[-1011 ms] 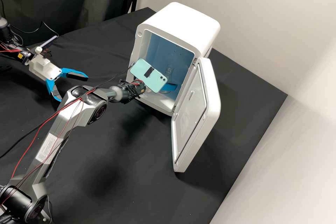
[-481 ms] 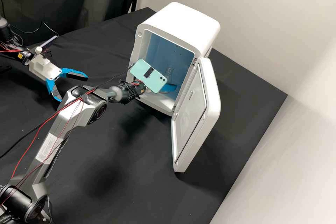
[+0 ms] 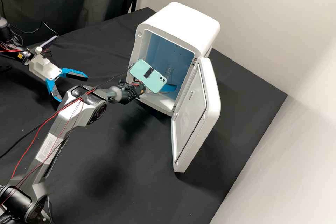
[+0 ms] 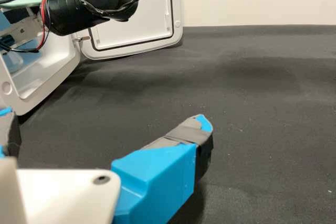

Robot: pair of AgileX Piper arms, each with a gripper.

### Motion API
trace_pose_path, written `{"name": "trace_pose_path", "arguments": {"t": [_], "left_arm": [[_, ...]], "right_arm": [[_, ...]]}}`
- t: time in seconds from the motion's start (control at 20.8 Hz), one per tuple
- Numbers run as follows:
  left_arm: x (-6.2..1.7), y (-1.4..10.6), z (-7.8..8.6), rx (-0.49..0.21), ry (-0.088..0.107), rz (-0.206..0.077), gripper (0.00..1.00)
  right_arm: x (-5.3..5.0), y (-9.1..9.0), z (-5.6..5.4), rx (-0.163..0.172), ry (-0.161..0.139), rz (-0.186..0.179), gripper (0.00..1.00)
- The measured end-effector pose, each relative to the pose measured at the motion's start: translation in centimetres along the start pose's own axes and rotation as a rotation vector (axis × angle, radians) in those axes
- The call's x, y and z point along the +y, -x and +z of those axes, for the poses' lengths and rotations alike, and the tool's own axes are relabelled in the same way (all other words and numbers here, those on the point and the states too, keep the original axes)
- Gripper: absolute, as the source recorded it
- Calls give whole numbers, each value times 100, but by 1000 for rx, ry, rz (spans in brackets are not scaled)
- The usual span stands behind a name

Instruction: Place the flask in the incubator

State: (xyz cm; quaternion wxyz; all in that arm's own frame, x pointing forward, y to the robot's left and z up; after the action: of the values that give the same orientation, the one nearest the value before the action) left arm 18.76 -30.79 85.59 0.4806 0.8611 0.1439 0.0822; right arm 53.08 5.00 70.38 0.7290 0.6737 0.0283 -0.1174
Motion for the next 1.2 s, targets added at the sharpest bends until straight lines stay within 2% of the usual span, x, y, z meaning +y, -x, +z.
{"name": "trace_pose_path", "arguments": {"t": [0.24, 0.43, 0.53, 0.63, 0.82, 1.01, 1.11, 1.2], "left_arm": [[0, 0, 0, 0, 0, 0, 100], [0, 0, 0, 0, 0, 0, 100], [0, 0, 0, 0, 0, 0, 100], [0, -1, 2, -1, 0, 0, 100], [13, 2, 8, -3, -4, 5, 100], [50, 14, 18, -4, -14, 21, 100], [85, 25, 27, -4, -26, 35, 100], [159, 53, 41, -3, -47, 66, 100]], "right_arm": [[-57, 43, 69, -12, 14, -5, 100], [-139, 212, 136, -18, 53, -7, 100], [-159, 327, 142, -4, 79, 8, 100], [-158, 434, 177, 2, 92, 24, 100], [-130, 679, 219, 33, 65, 73, 100], [-113, 911, 253, 69, 34, 97, 100], [-116, 1047, 311, 76, 27, 110, 100], [-124, 1226, 371, 83, 10, 132, 100]]}}
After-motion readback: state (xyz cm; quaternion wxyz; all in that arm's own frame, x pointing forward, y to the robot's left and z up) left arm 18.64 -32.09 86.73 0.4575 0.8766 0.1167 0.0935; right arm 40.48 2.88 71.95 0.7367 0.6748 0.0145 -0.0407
